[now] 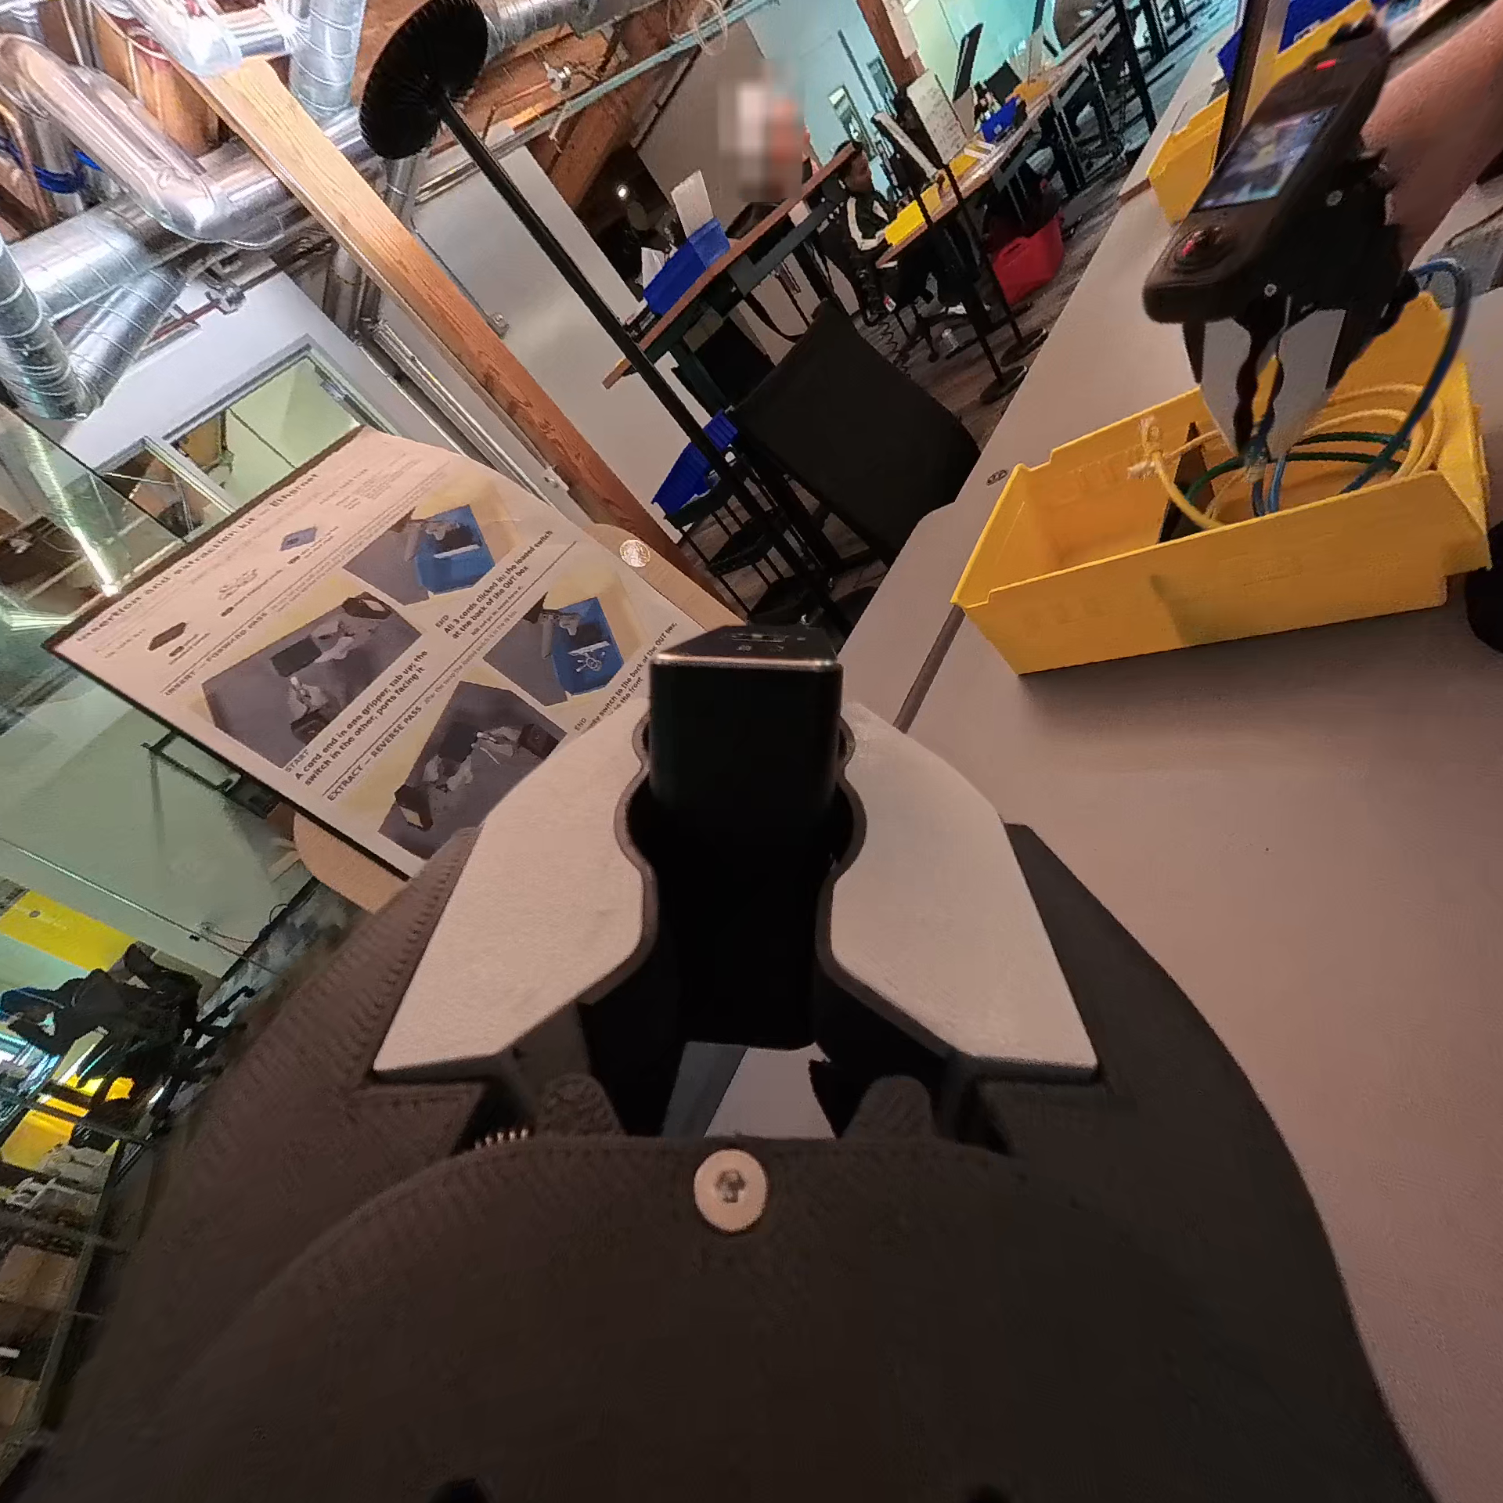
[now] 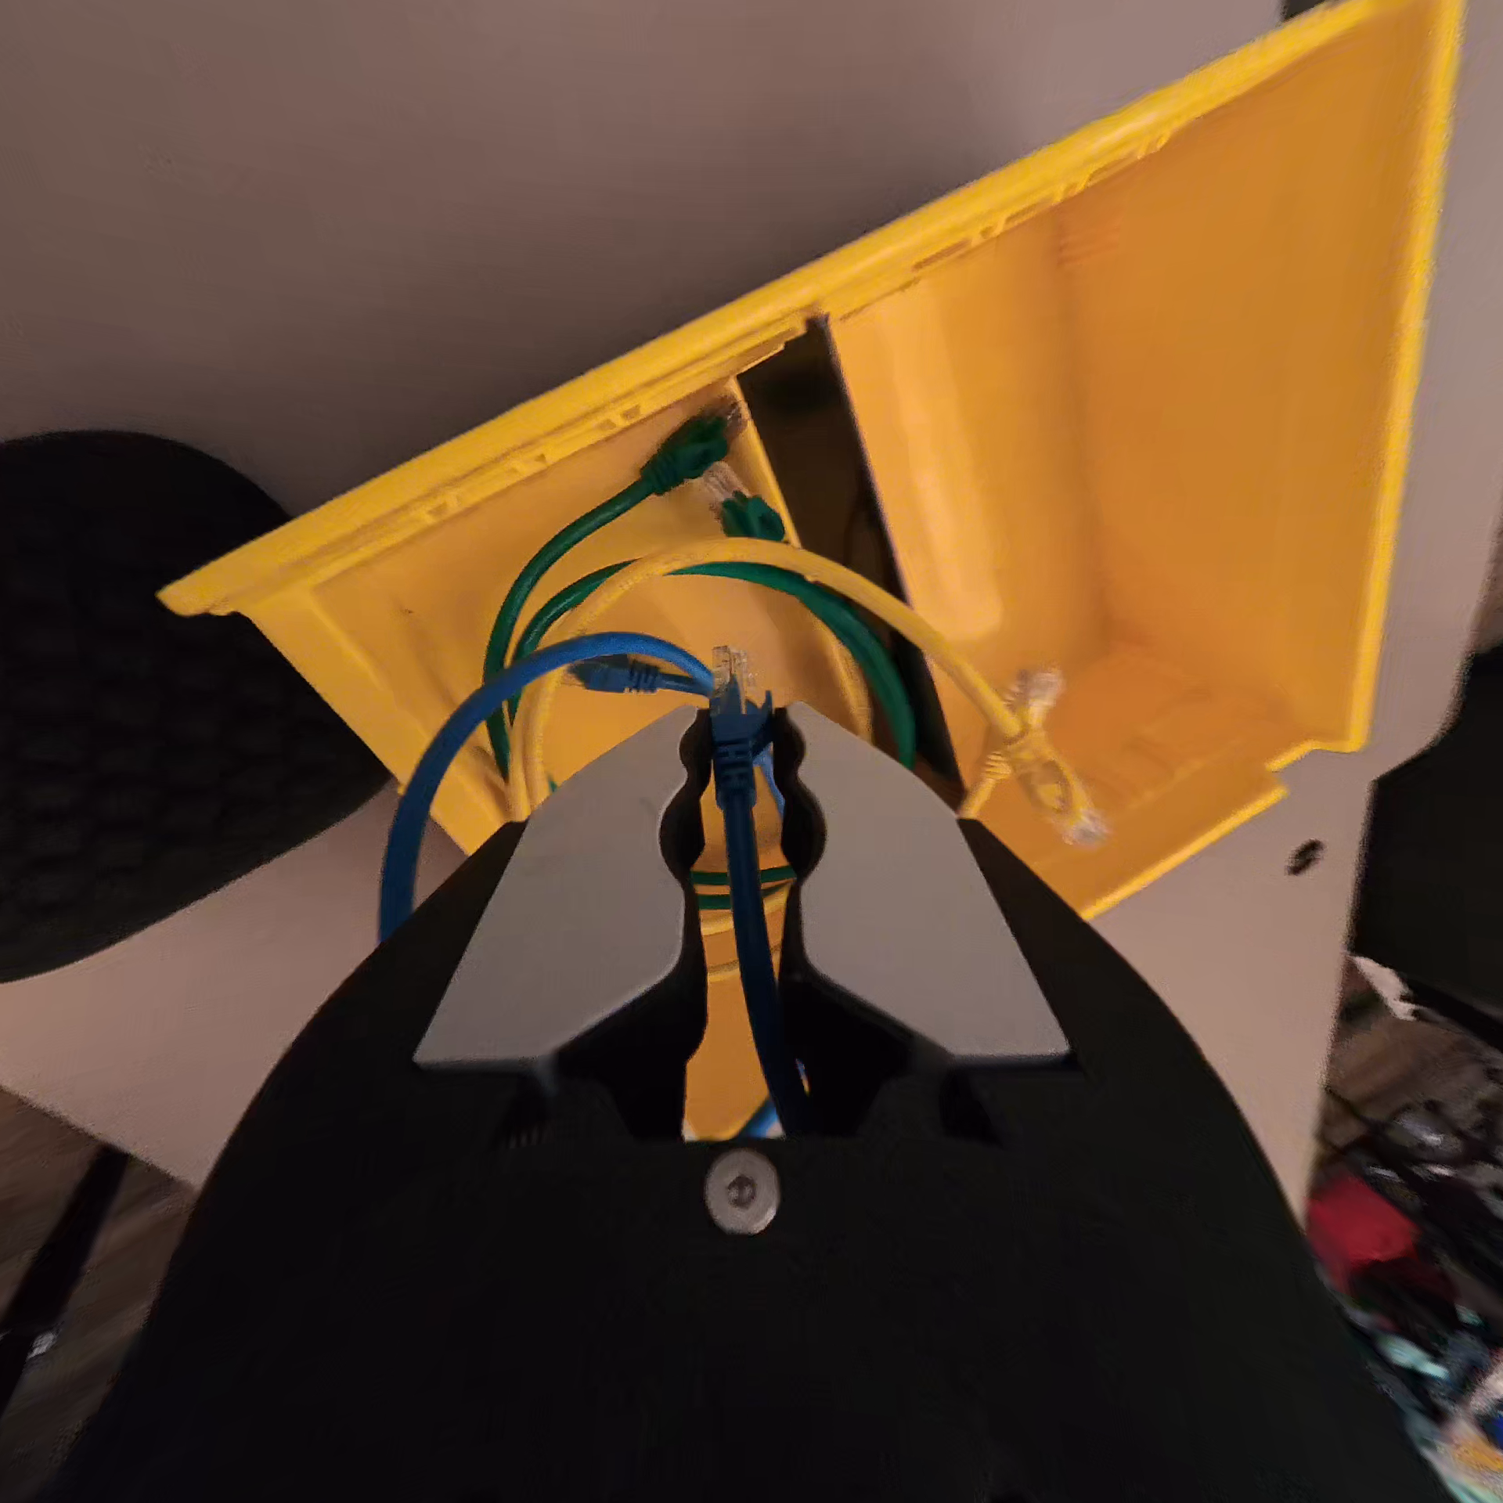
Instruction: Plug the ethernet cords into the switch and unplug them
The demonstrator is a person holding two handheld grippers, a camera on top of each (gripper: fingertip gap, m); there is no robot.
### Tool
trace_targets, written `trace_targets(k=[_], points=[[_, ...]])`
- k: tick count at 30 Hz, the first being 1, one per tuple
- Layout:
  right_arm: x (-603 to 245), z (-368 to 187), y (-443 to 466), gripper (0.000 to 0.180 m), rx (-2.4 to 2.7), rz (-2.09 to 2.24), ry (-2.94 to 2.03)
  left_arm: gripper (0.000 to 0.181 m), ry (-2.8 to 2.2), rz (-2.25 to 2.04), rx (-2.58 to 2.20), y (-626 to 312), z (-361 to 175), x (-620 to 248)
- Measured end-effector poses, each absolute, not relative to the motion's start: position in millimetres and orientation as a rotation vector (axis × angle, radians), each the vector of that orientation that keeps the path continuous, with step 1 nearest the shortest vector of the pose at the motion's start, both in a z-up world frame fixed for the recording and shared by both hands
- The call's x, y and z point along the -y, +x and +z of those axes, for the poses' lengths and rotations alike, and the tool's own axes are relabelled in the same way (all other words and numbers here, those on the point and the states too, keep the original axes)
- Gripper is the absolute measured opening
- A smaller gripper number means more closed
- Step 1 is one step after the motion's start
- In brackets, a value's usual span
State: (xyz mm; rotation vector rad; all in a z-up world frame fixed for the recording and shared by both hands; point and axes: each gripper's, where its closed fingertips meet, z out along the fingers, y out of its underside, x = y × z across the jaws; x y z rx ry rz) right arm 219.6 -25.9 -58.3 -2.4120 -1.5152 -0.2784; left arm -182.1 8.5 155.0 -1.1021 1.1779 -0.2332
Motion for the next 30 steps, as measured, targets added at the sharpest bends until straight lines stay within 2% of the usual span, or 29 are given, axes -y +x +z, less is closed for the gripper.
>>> trace_targets(k=[6, 8, 10, 14, 18, 24, 28, 30], points=[[54.8, -66.6, 202.9, 0.024, 1.153, 0.243, -2.875, 0.037, -1.126, -0.216, -1.208, -175.4, 146.9, -10.9], [54.5, -60.1, 191.6, 0.028, 1.084, 0.383, -2.87, 0.037, -1.131, -0.212, -1.211, -174.3, 145.7, -11.9], [48.8, -49.3, 177.8, 0.044, 1.046, 0.496, -2.783, 0.037, -1.135, -0.216, -1.218, -173.4, 144.1, -12.1], [53.2, -21.3, 159.3, 0.051, 0.985, 0.755, -2.646, 0.037, -1.139, -0.214, -1.221, -173.7, 142.8, -12.6], [82.2, -21.4, 183.8, 0.056, 1.198, 0.55, -2.604, 0.037, -1.145, -0.215, -1.23, -174.0, 141.1, -12.7], [141.8, -74.0, 237.4, 0.059, 1.57, -0.021, -2.759, 0.037, -1.158, -0.201, -1.255, -168.7, 134.7, -14.9], [154.1, -112.0, 252.4, 0.06, 1.767, -0.315, -2.654, 0.037, -1.16, -0.19, -1.272, -163.9, 131.3, -14.2], [148.7, -118.6, 262.7, 0.016, 1.839, -0.532, -2.557, 0.037, -1.161, -0.197, -1.278, -162.0, 130.0, -13.3]])
